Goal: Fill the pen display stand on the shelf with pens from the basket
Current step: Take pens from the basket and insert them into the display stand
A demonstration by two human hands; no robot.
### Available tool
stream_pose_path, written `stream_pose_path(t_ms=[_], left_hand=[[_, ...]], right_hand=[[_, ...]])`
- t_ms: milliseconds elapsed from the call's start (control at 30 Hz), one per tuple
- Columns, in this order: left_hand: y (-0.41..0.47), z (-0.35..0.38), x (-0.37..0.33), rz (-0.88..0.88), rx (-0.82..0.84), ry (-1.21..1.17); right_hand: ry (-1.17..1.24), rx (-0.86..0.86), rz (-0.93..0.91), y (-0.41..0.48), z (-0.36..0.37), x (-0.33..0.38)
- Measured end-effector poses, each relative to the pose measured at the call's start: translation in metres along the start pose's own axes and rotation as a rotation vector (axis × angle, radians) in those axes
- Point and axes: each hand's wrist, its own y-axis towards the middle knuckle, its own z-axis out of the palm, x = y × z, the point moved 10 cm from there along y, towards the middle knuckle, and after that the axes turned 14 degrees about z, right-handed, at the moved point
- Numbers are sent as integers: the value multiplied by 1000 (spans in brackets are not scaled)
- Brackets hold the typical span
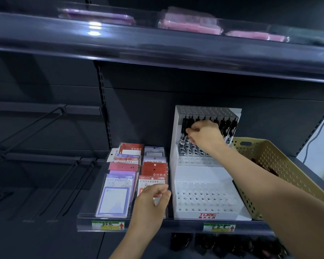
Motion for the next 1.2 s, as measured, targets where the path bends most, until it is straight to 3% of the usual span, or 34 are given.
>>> stream_pose_path(t_ms=[333,600,767,967,1100,1200], left_hand=[[1,2,-4,-11,19,4],[5,12,-16,6,6,-14],[4,40,-40,68,53,-35],[-3,112,-101,241,256,21],[-8,169,-142,420,420,144],[0,199,-154,459,454,200]], right_hand=[[-163,32,4,4,9,3],[151,-24,-57,-21,-28,-26],[117,-97,17,-46,-82,-113],[84,-186,217,-68,-134,-232],[-17,-146,245,-75,-141,-269],[-90,-100,225,-78,-141,-282]])
